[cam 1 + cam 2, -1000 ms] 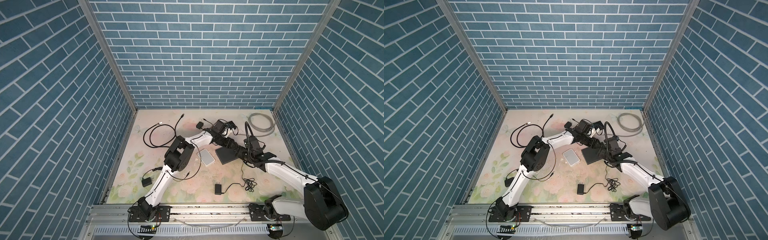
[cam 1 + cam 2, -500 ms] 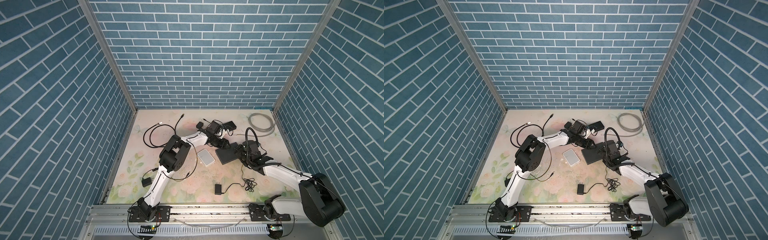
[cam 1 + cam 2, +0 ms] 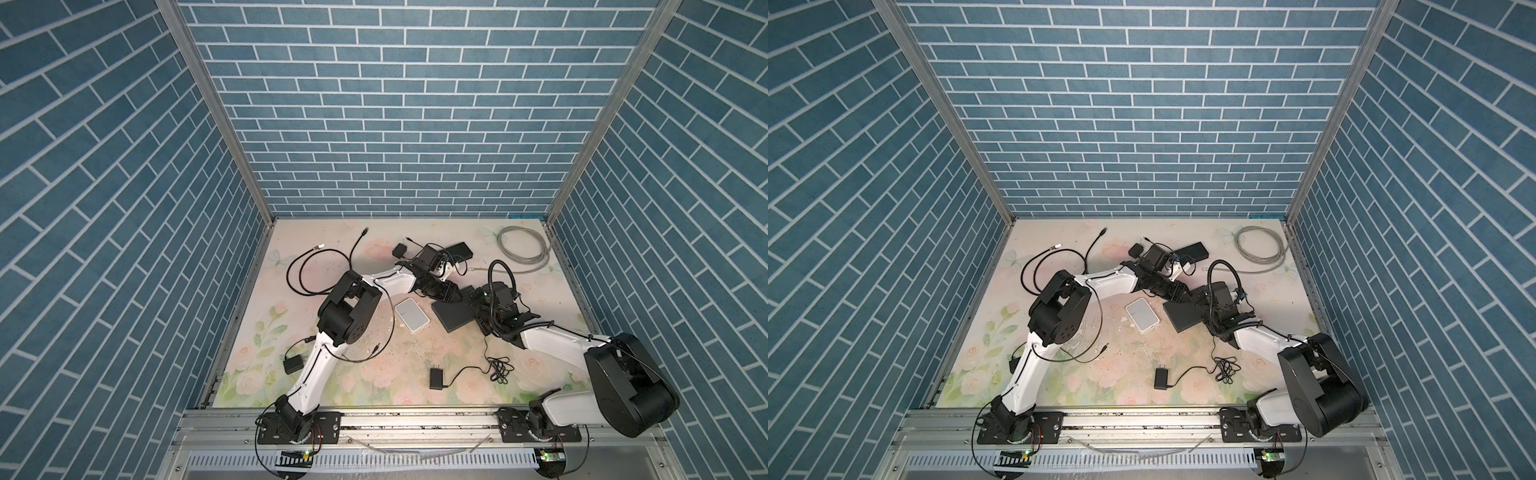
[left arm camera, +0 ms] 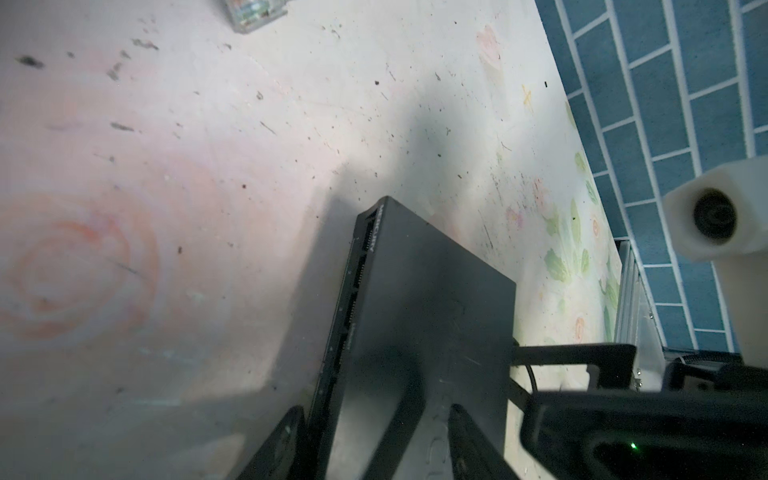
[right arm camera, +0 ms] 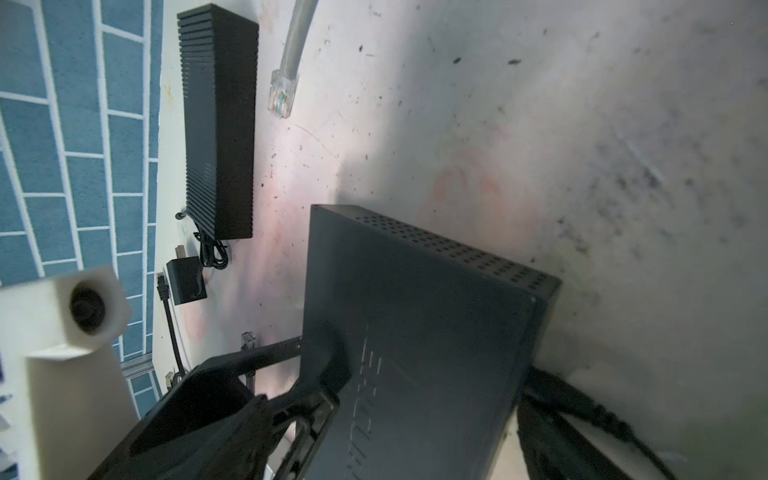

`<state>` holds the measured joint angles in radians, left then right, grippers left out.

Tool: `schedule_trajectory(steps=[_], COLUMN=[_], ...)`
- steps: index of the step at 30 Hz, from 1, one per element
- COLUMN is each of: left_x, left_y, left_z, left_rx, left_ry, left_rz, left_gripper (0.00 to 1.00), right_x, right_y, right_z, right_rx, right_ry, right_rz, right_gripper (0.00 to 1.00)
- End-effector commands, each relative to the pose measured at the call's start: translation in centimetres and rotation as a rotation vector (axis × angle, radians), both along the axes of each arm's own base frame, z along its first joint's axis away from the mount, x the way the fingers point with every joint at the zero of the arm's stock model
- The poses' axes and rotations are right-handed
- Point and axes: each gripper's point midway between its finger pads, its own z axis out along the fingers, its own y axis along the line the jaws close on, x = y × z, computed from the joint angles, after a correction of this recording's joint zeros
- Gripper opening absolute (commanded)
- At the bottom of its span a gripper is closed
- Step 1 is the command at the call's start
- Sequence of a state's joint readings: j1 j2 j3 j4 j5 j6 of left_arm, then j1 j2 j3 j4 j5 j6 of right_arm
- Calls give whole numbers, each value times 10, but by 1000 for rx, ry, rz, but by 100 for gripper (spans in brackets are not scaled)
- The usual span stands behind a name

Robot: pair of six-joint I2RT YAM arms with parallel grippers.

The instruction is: Insert the plug into the switch port

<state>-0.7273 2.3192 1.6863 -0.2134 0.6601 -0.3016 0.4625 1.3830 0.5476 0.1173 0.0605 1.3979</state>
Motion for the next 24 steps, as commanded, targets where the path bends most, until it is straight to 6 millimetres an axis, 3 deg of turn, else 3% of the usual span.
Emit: schedule_trajectory(steps=[1, 4, 8, 13, 17, 21, 24], left_x=[-50, -75, -97, -89, -82, -74, -68], left_y=[9, -4, -22, -31, -25, -17, -15], left_z=[-27, -26, -29, -24, -27, -30, -27], left_rx=[88, 72, 66, 67, 99, 104, 108], left_ry=[151, 176, 188, 155, 133, 137, 131], left_rz=[-53, -90, -111, -81, -69, -44, -30], left_gripper=[56, 56, 57, 57, 58, 58, 59], right_x=[12, 16, 13, 23, 27, 21, 11], right_y=[-15, -32, -51, -61, -72, -83, -80], right_z=[20, 25, 16, 17, 37, 51, 43], right_rx=[-45, -121, -165, -219, -279, -334, -336], right_ry=[-21, -4, 27, 41, 27, 32, 63], right_rz=[-21, 23, 35, 107, 125, 141, 187], right_gripper=[91, 92, 92, 92, 92, 92, 91])
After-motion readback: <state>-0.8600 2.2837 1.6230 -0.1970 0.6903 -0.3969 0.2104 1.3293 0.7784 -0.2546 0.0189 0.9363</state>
